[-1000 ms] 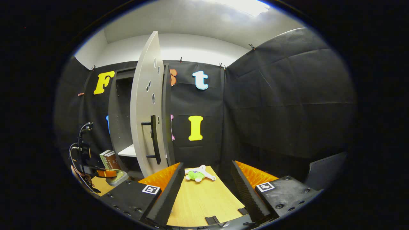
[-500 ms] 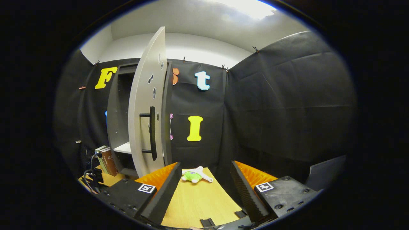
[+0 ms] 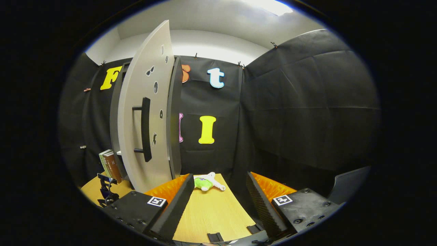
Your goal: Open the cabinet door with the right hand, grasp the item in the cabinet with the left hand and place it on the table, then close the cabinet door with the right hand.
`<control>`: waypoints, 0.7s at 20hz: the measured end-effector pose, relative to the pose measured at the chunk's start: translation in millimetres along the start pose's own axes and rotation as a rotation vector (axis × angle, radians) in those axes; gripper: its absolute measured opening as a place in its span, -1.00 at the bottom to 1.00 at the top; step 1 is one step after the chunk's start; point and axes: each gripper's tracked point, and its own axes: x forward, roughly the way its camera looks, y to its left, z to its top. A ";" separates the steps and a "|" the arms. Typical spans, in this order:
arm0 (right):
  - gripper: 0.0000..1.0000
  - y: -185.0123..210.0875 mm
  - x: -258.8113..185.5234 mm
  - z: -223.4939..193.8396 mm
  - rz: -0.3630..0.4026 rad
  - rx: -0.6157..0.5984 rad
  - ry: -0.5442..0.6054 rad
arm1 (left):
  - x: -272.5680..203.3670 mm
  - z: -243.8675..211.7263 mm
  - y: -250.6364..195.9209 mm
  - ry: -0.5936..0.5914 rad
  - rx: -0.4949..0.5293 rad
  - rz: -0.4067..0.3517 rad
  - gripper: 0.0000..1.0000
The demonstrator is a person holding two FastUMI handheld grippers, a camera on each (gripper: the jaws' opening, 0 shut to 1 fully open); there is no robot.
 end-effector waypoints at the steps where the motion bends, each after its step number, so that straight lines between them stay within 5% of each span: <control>1: 0.94 1.5 3.0 -3.8 0.004 -0.002 0.007 | 5.1 -4.8 0.9 0.008 -0.013 0.002 -0.53; 14: 0.94 10.1 15.2 -18.0 0.042 -0.040 0.040 | 25.8 -27.5 12.5 0.040 -0.032 0.035 -0.32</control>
